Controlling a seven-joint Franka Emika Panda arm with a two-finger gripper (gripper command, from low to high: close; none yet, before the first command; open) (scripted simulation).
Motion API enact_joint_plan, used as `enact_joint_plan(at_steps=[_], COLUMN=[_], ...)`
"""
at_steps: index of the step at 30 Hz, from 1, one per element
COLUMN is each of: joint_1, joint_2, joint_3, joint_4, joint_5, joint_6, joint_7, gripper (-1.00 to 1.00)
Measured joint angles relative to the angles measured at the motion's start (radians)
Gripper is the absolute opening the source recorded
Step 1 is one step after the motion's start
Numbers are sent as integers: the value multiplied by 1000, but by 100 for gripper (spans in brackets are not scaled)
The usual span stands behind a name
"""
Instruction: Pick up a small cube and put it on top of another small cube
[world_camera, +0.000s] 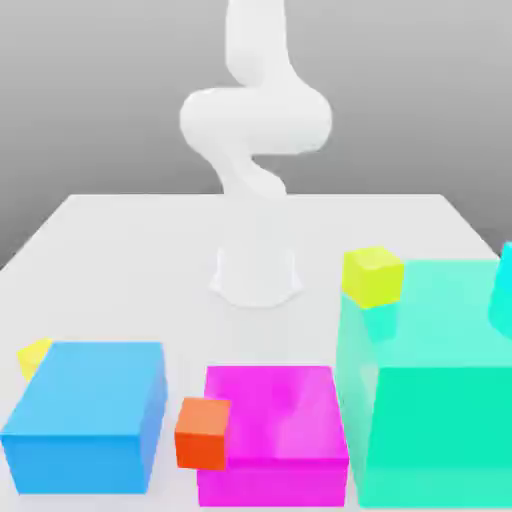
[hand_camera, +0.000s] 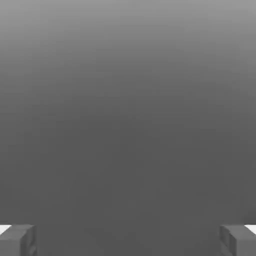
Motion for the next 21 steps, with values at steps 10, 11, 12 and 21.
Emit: enact_joint_plan(at_steps=[10,11,12,21], joint_1=[-306,-333,-360,-550], joint_2=[301,331,360,625], joint_3=[9,6,3,-79], joint_4=[-120,-132,-143,-250], joint_5=[-67,-73,-79,-94], joint_6=[159,175,190,333], joint_7=[472,518,564,949], gripper=[0,0,0,0])
